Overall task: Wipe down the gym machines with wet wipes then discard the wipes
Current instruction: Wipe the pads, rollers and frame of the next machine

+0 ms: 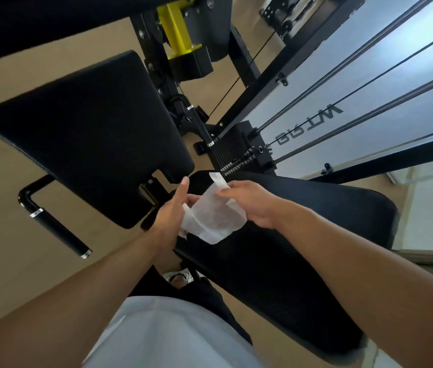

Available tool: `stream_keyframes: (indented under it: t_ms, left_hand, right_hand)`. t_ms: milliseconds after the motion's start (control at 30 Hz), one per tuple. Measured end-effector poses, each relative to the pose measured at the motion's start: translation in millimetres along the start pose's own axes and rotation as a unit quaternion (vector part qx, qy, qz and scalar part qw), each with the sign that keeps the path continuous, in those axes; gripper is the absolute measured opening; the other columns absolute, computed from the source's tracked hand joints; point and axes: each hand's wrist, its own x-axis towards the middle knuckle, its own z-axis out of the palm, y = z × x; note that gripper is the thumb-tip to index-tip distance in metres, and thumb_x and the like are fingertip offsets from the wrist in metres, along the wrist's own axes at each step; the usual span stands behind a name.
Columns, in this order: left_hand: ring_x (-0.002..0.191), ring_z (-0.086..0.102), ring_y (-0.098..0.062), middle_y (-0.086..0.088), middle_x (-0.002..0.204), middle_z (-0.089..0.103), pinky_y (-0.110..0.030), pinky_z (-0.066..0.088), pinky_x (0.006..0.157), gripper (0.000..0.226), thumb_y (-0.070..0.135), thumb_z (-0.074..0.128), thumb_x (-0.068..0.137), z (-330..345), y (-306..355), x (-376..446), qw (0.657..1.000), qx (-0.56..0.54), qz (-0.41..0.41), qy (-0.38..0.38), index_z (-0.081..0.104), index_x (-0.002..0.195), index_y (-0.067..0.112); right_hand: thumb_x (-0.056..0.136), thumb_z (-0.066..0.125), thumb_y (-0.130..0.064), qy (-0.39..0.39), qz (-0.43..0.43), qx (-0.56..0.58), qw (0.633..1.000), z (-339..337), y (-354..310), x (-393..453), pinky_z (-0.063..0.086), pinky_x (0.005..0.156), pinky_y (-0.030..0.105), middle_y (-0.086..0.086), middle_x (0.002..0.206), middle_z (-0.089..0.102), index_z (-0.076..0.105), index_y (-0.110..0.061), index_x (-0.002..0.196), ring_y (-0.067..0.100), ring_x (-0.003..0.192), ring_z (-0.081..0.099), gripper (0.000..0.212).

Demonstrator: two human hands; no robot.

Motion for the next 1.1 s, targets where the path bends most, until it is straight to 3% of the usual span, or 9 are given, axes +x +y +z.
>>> stream_keyframes:
  t_ms: [133, 233, 367, 533, 667, 767, 867, 967, 1100]
  left_hand:
    - [0.073, 0.058, -0.039, -0.023, 0.096, 0.070, -0.045, 0.051, 0.068, 0.066, 0.080, 0.072, 0.064, 4.6, 3.1, -4.8, 0.996, 0.026, 0.035, -0.073, 0.077, 0.096, 0.022]
    - [0.076, 0.062, -0.026, -0.015, 0.095, 0.073, -0.040, 0.050, 0.072, 0.028, 0.053, 0.073, 0.085, 7.2, 3.4, -1.6, 0.993, 0.087, 0.051, -0.056, 0.076, 0.091, 0.025]
    - [0.051, 0.058, -0.011, -0.008, 0.079, 0.069, -0.024, 0.046, 0.046, 0.023, 0.032, 0.062, 0.100, 14.0, 7.1, -2.6, 0.999, 0.014, -0.002, -0.041, 0.067, 0.097, 0.010]
    - [0.046, 0.052, -0.015, -0.010, 0.072, 0.060, -0.026, 0.041, 0.041, 0.030, 0.032, 0.055, 0.103, 10.8, 13.8, -0.1, 0.990, -0.135, -0.048, -0.003, 0.068, 0.105, 0.005]
    - [0.048, 0.051, -0.015, -0.009, 0.076, 0.064, -0.025, 0.040, 0.043, 0.053, 0.057, 0.059, 0.094, 5.2, 16.9, -1.9, 0.994, -0.102, -0.026, -0.042, 0.068, 0.109, 0.007]
    - [0.047, 0.051, -0.010, -0.008, 0.079, 0.062, -0.020, 0.039, 0.039, 0.029, 0.031, 0.063, 0.098, 4.8, 18.7, -7.4, 0.995, -0.082, 0.014, -0.055, 0.065, 0.116, 0.009]
    - [0.050, 0.051, -0.011, -0.008, 0.082, 0.063, -0.020, 0.041, 0.041, 0.028, 0.029, 0.065, 0.097, 4.3, 16.3, -6.2, 0.994, -0.082, 0.038, -0.065, 0.066, 0.120, 0.012]
    - [0.055, 0.056, -0.012, -0.009, 0.088, 0.066, -0.021, 0.043, 0.044, 0.028, 0.031, 0.067, 0.096, 4.4, 13.7, -3.0, 0.996, -0.058, 0.047, -0.051, 0.067, 0.118, 0.013]
    - [0.084, 0.075, -0.021, -0.002, 0.105, 0.076, -0.029, 0.053, 0.063, 0.020, 0.027, 0.065, 0.098, 1.2, 3.2, 6.3, 0.998, -0.050, 0.041, -0.006, 0.066, 0.114, 0.015]
  right_hand:
    - [0.092, 0.073, -0.034, 0.055, -0.015, -0.013, 0.998, -15.9, 3.2, 1.8, 0.059, 0.092, 0.039, 0.000, 0.101, 0.077, 0.077, -0.018, 0.104, 0.018, 0.100, 0.072, 0.021]
    - [0.093, 0.071, -0.037, 0.085, -0.049, -0.023, 0.995, -26.3, 5.6, 0.8, 0.057, 0.080, 0.028, -0.008, 0.095, 0.076, 0.079, -0.025, 0.101, 0.011, 0.094, 0.070, 0.016]
    - [0.095, 0.068, -0.039, 0.098, -0.175, -0.086, 0.976, -28.6, 3.2, -2.3, 0.044, 0.067, 0.020, -0.018, 0.071, 0.065, 0.079, -0.032, 0.093, -0.001, 0.067, 0.055, 0.012]
    - [0.082, 0.056, -0.071, -0.037, -0.212, -0.222, 0.951, -18.1, -6.8, -16.2, 0.037, 0.084, 0.009, -0.026, 0.124, 0.062, 0.078, -0.041, 0.105, -0.011, 0.108, 0.054, 0.043]
    - [0.090, 0.071, -0.046, -0.015, -0.235, -0.205, 0.950, -14.0, -3.8, -8.5, 0.045, 0.086, 0.009, -0.022, 0.118, 0.066, 0.078, -0.031, 0.105, -0.013, 0.101, 0.058, 0.023]
    - [0.072, 0.081, -0.059, 0.025, -0.158, -0.127, 0.979, -16.8, -0.2, 0.4, 0.053, 0.096, 0.028, -0.011, 0.115, 0.067, 0.066, -0.026, 0.120, 0.004, 0.105, 0.063, 0.060]
    - [0.066, 0.071, -0.075, -0.097, 0.018, -0.004, 0.995, -20.5, 7.0, 4.1, 0.049, 0.106, 0.038, 0.004, 0.127, 0.066, 0.055, -0.017, 0.137, 0.020, 0.121, 0.062, 0.093]
    - [0.090, 0.070, -0.043, -0.117, 0.024, 0.087, 0.989, -21.4, 6.1, 4.9, 0.051, 0.107, 0.042, 0.017, 0.130, 0.067, 0.060, -0.005, 0.131, 0.028, 0.121, 0.065, 0.057]
    - [0.094, 0.070, -0.020, 0.144, -0.142, 0.077, 0.976, -22.8, -2.1, 11.4, 0.058, 0.090, 0.043, 0.018, 0.109, 0.070, 0.061, -0.007, 0.095, 0.028, 0.100, 0.069, 0.016]
